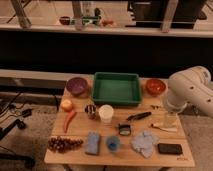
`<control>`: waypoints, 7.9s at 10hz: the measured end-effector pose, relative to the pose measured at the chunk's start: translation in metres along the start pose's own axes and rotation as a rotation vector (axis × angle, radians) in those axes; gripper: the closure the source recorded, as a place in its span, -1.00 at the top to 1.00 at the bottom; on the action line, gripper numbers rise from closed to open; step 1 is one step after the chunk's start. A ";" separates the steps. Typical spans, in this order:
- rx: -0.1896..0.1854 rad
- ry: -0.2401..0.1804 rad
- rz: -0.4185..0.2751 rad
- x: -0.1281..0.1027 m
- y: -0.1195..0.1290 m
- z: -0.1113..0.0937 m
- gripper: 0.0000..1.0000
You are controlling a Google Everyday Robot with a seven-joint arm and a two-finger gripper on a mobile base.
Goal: Wipe tray with brush
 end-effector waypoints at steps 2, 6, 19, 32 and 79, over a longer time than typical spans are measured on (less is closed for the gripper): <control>0.000 0.000 0.000 0.000 0.000 0.000 0.60; -0.001 -0.001 0.000 0.000 0.000 0.001 0.60; -0.001 -0.001 0.000 0.000 0.000 0.000 0.60; -0.072 -0.153 -0.132 -0.128 0.012 0.039 0.60; -0.065 -0.268 0.017 -0.073 -0.058 0.183 -0.82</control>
